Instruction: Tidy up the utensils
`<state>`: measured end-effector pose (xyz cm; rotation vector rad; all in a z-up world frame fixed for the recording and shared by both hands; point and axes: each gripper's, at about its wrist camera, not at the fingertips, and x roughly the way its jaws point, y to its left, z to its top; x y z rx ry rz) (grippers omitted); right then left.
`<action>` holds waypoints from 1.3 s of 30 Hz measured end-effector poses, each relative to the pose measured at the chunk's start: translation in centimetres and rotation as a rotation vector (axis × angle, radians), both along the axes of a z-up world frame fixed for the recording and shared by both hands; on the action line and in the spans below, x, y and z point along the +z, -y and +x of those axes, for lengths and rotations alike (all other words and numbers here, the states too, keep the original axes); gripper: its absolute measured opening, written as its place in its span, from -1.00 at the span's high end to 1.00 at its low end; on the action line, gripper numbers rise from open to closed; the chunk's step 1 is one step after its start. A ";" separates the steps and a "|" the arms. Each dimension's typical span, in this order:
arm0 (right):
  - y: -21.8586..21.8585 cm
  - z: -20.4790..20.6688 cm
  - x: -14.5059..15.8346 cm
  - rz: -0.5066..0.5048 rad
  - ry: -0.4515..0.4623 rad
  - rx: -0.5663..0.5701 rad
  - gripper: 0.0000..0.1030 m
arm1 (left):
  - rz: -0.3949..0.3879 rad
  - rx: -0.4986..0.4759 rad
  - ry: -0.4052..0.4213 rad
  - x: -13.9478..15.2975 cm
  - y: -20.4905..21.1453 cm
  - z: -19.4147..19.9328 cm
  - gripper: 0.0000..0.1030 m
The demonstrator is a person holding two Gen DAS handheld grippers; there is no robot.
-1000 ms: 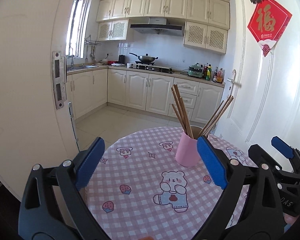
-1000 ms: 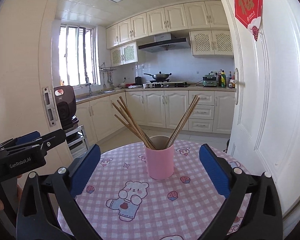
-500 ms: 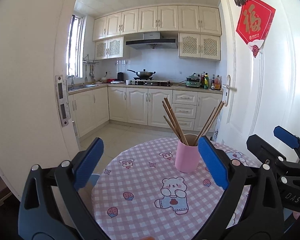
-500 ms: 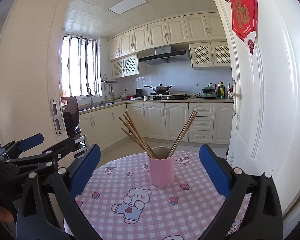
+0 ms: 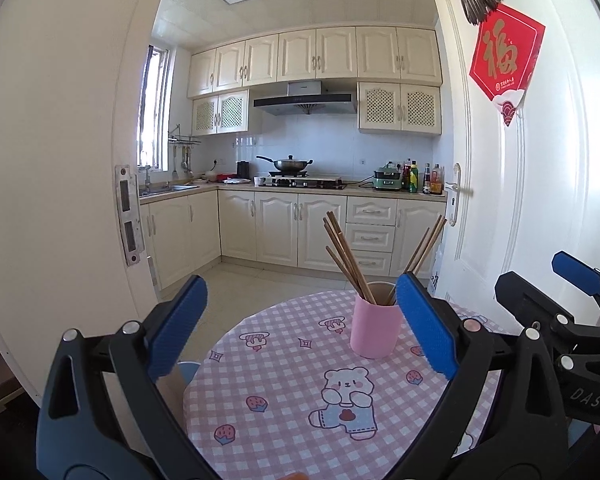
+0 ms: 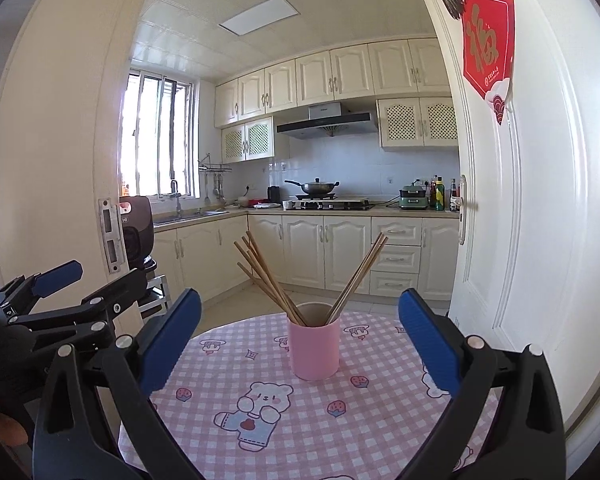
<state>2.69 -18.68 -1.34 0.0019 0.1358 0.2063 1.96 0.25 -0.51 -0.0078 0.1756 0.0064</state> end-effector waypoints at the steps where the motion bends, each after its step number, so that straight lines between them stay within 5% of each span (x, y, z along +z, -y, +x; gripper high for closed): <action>1: 0.0 -0.1 0.0 -0.002 0.002 -0.002 -0.85 | 0.004 0.003 0.005 0.0 0.1 -0.1 -0.82; 39: -0.5 -0.1 0.1 0.001 0.006 -0.004 -0.85 | 0.002 0.007 0.025 0.1 0.1 -0.2 -0.82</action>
